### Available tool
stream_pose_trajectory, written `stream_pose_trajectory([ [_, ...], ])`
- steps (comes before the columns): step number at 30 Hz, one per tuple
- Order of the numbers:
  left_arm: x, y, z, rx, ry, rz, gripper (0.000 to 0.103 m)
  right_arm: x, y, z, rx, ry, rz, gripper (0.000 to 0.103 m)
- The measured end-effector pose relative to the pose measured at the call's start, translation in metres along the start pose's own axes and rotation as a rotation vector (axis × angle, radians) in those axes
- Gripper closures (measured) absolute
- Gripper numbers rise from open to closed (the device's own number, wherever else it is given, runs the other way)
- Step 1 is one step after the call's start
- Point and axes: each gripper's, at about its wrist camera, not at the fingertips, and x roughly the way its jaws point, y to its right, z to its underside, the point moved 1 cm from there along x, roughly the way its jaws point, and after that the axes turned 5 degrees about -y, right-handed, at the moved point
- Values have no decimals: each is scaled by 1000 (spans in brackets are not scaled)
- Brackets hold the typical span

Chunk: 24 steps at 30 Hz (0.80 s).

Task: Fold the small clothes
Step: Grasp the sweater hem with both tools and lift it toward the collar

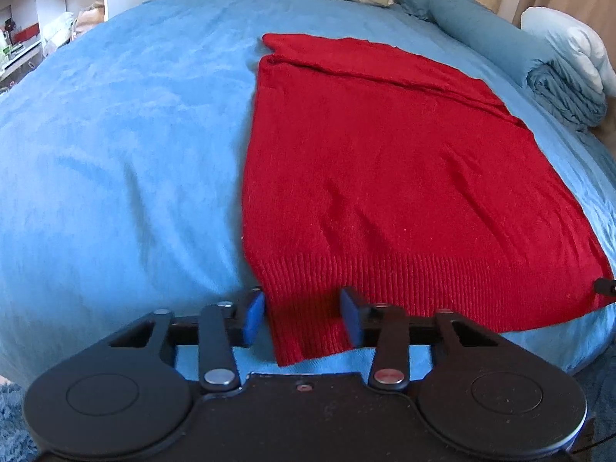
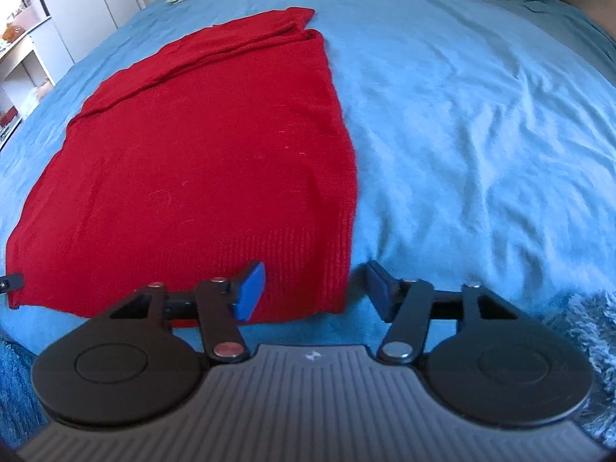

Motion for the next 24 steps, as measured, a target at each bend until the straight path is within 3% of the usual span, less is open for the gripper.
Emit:
stream_pose_trajectory([
  [2,0,-1,0,-9,-15,17,83,0,-2,1,-10,-2,-16,47],
  [5,0,0,0,-16,-23,26,94,0,-7,2,-32,-11,-35,72],
  [7,-2,0,0,-22,-17,31,95,-1,-9,2,-40,-5,-39,80],
  [11,-17,-3,-6,-71,11,63,96,-12,-6,-2,-11,33,-70,81],
  [16,-48,-1,-29,-114,117,107,96,-39,-3,-19,30,116,-140,82],
  [20,-72,7,-63,-114,219,135,96,-58,-1,-51,90,182,-232,82],
  [24,-81,7,-118,-133,297,161,96,-72,-4,-102,108,251,-309,82],
])
